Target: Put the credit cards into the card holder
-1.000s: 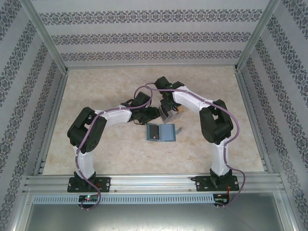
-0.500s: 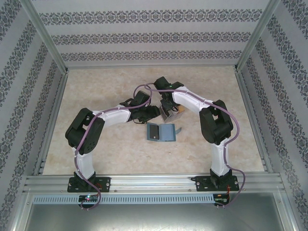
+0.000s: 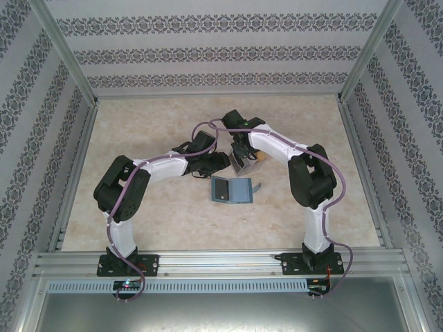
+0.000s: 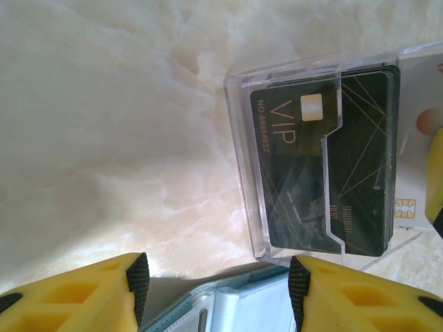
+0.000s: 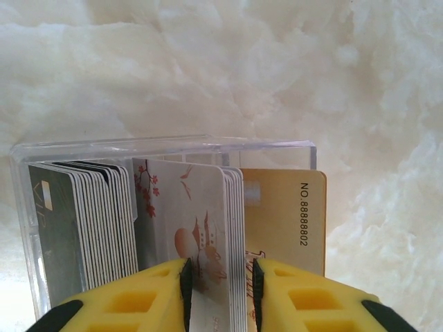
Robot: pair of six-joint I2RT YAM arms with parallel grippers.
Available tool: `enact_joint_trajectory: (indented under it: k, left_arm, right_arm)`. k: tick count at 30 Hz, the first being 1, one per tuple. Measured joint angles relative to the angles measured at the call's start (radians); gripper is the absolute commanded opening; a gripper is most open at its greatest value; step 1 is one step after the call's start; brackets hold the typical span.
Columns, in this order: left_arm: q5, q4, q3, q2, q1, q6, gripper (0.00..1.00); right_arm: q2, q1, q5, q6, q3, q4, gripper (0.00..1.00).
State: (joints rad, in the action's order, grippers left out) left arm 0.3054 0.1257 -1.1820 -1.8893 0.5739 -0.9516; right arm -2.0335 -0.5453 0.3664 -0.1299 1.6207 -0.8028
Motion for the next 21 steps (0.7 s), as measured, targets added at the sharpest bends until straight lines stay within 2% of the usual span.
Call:
enact_joint_trajectory:
  k: [12,19,21]
  left_arm:
    - [0.0,0.0,0.0,0.0,0.0,0.0,0.57]
    - [0.0,0.0,0.01,0.016,0.0,0.0,0.58]
    - [0.0,0.0,0.017,0.037,0.0,0.001,0.59]
  right_arm:
    - [0.033,0.012,-0.033,-0.006,0.0,-0.001,0.07]
    - [0.104,0.034,-0.114,-0.043,-0.007,-0.001,0.05]
    - [0.143,0.043,-0.148,-0.063,-0.023,-0.001,0.02]
